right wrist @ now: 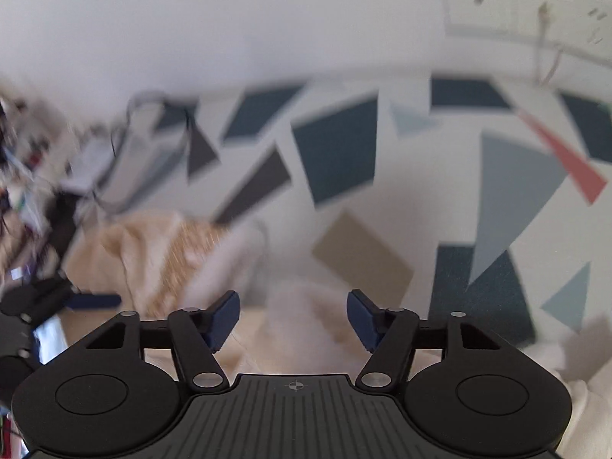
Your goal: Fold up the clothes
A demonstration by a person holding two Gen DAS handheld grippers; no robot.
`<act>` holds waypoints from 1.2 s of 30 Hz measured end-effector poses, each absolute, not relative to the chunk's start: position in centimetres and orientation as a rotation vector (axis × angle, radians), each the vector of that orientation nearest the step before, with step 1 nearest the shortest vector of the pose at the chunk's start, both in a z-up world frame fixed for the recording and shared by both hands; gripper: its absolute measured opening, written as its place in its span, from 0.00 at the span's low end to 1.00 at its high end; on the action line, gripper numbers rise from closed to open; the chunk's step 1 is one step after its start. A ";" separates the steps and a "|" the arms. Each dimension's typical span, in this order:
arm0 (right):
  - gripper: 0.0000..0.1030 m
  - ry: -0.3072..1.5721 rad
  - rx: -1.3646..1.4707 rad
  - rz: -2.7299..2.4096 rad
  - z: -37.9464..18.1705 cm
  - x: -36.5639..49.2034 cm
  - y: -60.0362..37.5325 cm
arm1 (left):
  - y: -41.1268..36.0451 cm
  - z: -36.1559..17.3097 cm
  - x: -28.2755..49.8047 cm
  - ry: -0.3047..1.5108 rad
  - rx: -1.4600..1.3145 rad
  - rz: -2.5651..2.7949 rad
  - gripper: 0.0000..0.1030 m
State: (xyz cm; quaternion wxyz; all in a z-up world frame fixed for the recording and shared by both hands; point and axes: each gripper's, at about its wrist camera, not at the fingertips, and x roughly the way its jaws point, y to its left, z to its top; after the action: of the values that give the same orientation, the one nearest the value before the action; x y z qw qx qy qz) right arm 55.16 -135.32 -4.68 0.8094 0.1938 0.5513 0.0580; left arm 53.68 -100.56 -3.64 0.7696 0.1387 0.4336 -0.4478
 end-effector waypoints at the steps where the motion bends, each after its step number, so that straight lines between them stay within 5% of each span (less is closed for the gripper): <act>1: 0.20 1.214 0.443 0.155 -5.1 55.4 -135.4 | -100.3 -3.7 53.8 0.968 0.246 -0.982 0.45; 5: 0.10 1.096 0.483 0.173 -2.8 54.4 -136.4 | -98.5 -3.1 54.7 0.966 0.094 -0.908 0.11; 9: 0.09 0.726 0.663 0.181 3.2 51.9 -140.4 | -95.2 -0.9 56.3 0.891 -0.103 -0.794 0.09; 13: 0.09 0.465 0.773 0.197 6.5 47.0 -144.0 | -93.6 0.4 57.7 0.915 -0.255 -0.913 0.13; 15: 0.09 0.502 0.702 0.147 6.4 45.2 -144.3 | -94.4 0.3 57.5 0.942 -0.191 -0.952 0.31; 17: 0.09 0.592 0.662 0.103 4.8 43.7 -144.4 | -94.9 0.2 57.2 0.949 -0.171 -0.990 0.81; 18: 0.09 0.655 0.637 0.066 3.6 43.0 -144.2 | -95.1 0.1 57.2 0.936 -0.177 -1.002 0.83; 22: 0.08 0.868 0.542 -0.072 -1.0 40.3 -142.8 | -97.1 -0.4 59.0 0.941 -0.134 -0.907 0.83; 32: 0.08 0.848 0.543 -0.102 -2.9 38.3 -140.3 | -110.1 -5.1 61.7 1.046 0.217 -0.807 0.82; 36: 0.08 0.835 0.543 -0.095 -2.5 38.9 -140.2 | -110.0 -5.6 61.8 1.013 0.269 -0.698 0.54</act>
State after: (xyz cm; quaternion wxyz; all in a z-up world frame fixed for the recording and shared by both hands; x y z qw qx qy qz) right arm 38.90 -140.20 -2.46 0.8776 0.2602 0.4001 -0.0455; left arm 61.82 -109.95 -5.62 0.8082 0.1258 0.4738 -0.3264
